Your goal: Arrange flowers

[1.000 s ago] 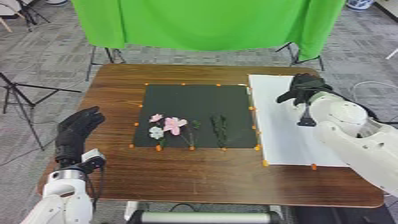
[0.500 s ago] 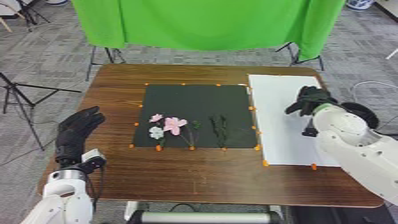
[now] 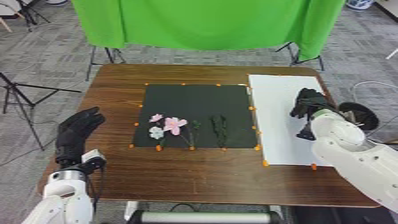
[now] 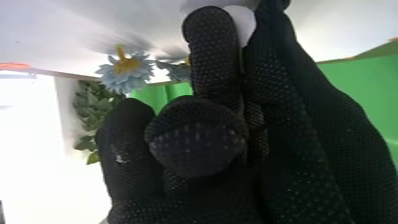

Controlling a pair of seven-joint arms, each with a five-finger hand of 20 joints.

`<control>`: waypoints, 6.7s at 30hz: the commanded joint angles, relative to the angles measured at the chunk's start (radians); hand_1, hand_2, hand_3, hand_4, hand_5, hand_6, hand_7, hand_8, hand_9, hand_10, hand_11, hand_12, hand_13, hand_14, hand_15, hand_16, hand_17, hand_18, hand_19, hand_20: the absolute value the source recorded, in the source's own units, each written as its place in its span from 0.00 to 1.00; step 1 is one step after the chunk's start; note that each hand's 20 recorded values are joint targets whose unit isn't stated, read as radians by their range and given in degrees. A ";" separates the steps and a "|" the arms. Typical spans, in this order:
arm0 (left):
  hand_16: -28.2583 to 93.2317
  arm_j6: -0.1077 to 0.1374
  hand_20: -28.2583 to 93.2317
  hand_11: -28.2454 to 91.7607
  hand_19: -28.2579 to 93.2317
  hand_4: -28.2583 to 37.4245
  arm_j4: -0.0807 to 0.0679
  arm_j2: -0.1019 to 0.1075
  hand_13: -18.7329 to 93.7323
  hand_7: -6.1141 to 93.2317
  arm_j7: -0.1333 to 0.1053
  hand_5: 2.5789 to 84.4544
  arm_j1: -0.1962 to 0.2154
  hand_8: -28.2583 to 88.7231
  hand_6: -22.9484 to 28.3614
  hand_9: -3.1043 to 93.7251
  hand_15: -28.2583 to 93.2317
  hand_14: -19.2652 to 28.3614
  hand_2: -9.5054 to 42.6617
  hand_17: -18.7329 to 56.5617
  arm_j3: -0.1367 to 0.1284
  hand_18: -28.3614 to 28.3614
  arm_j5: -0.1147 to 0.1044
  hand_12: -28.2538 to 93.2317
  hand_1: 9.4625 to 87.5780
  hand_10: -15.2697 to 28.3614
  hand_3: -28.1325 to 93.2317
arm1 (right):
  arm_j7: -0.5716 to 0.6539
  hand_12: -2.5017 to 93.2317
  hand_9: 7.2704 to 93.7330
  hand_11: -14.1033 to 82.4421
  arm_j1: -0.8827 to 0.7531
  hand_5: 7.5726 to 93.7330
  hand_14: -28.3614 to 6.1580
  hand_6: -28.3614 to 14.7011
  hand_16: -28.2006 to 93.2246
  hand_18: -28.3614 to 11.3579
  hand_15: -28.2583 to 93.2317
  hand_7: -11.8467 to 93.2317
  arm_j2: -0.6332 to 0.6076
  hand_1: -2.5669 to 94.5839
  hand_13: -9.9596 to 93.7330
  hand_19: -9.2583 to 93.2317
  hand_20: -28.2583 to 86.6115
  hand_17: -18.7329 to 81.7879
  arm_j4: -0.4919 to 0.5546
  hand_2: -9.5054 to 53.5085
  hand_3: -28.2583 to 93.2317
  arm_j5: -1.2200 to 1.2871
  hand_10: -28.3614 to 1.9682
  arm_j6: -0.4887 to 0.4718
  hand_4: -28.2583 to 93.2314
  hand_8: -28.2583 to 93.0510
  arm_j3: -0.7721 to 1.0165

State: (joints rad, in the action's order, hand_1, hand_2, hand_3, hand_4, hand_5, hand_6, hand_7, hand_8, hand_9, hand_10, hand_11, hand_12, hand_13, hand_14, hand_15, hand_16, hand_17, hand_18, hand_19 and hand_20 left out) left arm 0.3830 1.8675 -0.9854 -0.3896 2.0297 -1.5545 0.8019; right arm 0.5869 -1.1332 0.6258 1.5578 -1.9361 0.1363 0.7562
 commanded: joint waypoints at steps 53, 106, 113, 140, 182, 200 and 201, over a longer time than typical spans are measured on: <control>0.20 -0.010 0.40 0.45 0.38 0.15 -0.014 -0.015 0.56 0.27 0.031 0.65 -0.033 0.16 0.50 0.59 0.46 0.76 0.33 0.44 0.039 0.71 0.002 0.32 0.38 0.67 0.78 | -0.081 0.36 0.98 0.23 0.290 0.81 0.81 0.65 0.42 0.43 0.74 0.33 0.400 0.62 1.00 1.00 0.69 0.87 0.053 0.00 0.73 0.008 0.63 -0.012 0.10 0.29 -0.349; 0.20 0.000 0.40 0.45 0.39 0.15 -0.011 0.001 0.56 0.27 0.017 0.64 -0.047 0.16 0.50 0.59 0.46 0.76 0.33 0.43 0.042 0.71 -0.004 0.32 0.38 0.68 0.79 | -0.073 0.19 0.73 0.25 0.287 0.67 0.72 0.66 0.48 0.34 0.67 0.26 0.210 0.43 0.97 1.00 0.67 0.78 0.164 0.00 0.77 0.015 0.44 -0.068 0.13 0.16 -0.170; 0.20 0.012 0.40 0.45 0.40 0.15 -0.005 0.006 0.56 0.27 0.002 0.64 -0.031 0.16 0.50 0.59 0.46 0.76 0.33 0.44 0.034 0.71 -0.016 0.32 0.38 0.68 0.78 | -0.027 0.18 0.64 0.23 0.203 0.58 0.68 0.61 0.47 0.30 0.67 0.22 0.098 0.35 0.94 1.00 0.64 0.74 0.165 0.00 0.75 0.031 0.36 -0.129 0.10 0.17 -0.037; 0.20 0.004 0.40 0.45 0.40 0.15 -0.002 -0.006 0.56 0.27 0.010 0.65 -0.021 0.16 0.50 0.59 0.46 0.75 0.32 0.44 0.031 0.72 -0.011 0.32 0.38 0.68 0.78 | 0.134 0.13 0.46 0.20 -0.043 0.43 0.57 0.57 0.45 0.23 0.66 0.15 -0.015 0.20 0.90 0.97 0.63 0.70 0.024 0.00 0.69 -0.044 0.18 -0.284 0.06 0.20 0.197; 0.20 0.014 0.40 0.45 0.40 0.15 0.003 -0.009 0.56 0.27 0.015 0.65 -0.006 0.16 0.50 0.59 0.46 0.76 0.33 0.44 0.020 0.72 -0.015 0.32 0.38 0.68 0.78 | -0.037 0.30 0.94 0.22 0.025 0.84 0.76 0.70 0.47 0.38 0.68 0.26 0.014 0.64 1.00 1.00 0.63 0.82 0.190 0.00 0.74 0.056 0.58 0.086 0.06 0.26 0.121; 0.20 -0.009 0.40 0.45 0.40 0.15 -0.019 0.003 0.56 0.27 0.028 0.65 -0.063 0.16 0.50 0.59 0.46 0.76 0.33 0.43 0.044 0.72 0.003 0.32 0.37 0.68 0.78 | -0.203 0.29 0.93 0.21 0.533 0.84 0.78 0.71 0.46 0.41 0.69 0.26 0.292 0.64 1.00 1.00 0.63 0.83 0.037 0.00 0.73 0.172 0.59 -0.088 0.07 0.27 -0.484; 0.20 -0.010 0.40 0.45 0.40 0.15 -0.021 0.004 0.56 0.27 0.026 0.65 -0.066 0.16 0.50 0.59 0.46 0.76 0.33 0.43 0.047 0.72 0.000 0.32 0.37 0.68 0.78 | -0.199 0.29 0.93 0.21 0.531 0.84 0.78 0.71 0.46 0.41 0.69 0.26 0.294 0.64 1.00 1.00 0.63 0.83 0.036 0.00 0.73 0.166 0.59 -0.094 0.07 0.27 -0.491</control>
State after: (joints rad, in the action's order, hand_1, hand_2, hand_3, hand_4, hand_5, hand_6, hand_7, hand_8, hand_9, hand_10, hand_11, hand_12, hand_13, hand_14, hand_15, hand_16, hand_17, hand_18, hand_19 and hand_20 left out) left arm 0.3913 1.8539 -0.9858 -0.3767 1.9801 -1.5132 0.7937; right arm 0.4052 -0.6318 0.8271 1.5889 -1.7461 0.0889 0.2813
